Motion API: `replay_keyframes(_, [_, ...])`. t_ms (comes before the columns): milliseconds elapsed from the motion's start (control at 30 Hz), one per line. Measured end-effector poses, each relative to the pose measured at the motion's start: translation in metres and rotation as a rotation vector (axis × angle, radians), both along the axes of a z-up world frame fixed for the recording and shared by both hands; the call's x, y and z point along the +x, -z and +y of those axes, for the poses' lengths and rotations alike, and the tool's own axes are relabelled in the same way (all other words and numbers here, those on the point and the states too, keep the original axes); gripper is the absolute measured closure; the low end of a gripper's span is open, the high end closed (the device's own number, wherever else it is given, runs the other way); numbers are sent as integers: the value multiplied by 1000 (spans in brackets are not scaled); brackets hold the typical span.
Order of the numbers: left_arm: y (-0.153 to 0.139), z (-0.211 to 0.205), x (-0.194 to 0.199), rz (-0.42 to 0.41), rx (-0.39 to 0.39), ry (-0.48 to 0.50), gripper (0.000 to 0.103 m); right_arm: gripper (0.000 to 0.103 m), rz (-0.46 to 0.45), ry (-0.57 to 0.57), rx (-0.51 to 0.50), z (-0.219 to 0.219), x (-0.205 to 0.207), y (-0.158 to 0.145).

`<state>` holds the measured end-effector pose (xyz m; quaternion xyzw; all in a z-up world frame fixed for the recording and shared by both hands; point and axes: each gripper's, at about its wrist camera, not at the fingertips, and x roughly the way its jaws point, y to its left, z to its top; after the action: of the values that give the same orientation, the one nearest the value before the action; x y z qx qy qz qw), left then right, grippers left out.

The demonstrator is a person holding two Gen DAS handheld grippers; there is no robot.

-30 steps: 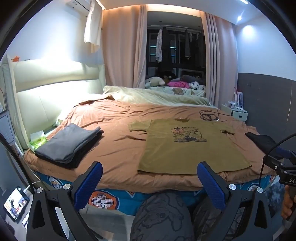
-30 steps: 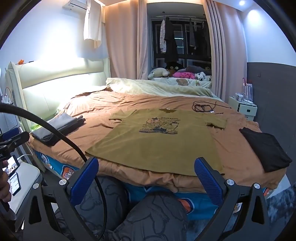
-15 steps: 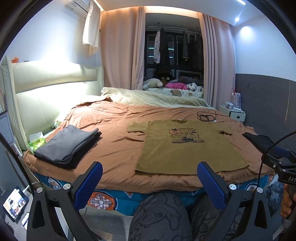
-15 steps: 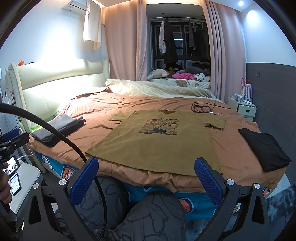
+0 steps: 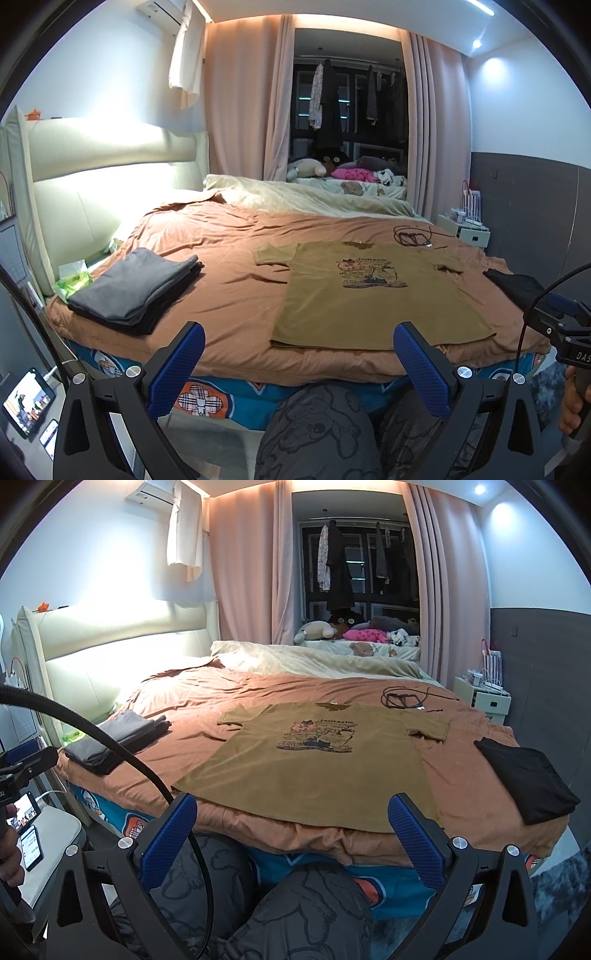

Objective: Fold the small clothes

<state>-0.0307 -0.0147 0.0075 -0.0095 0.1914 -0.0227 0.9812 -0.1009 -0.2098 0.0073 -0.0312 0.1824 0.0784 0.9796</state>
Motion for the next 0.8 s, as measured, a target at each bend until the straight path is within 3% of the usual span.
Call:
replay_keyframes(233, [-2,5,-2,0,-28,3,0,0,5,-1,12,-2,-1,-5])
replay_keyframes(800, [-9,19,-10,-21,-6,-4,0,0,7,-9,64,-7,-4,-6])
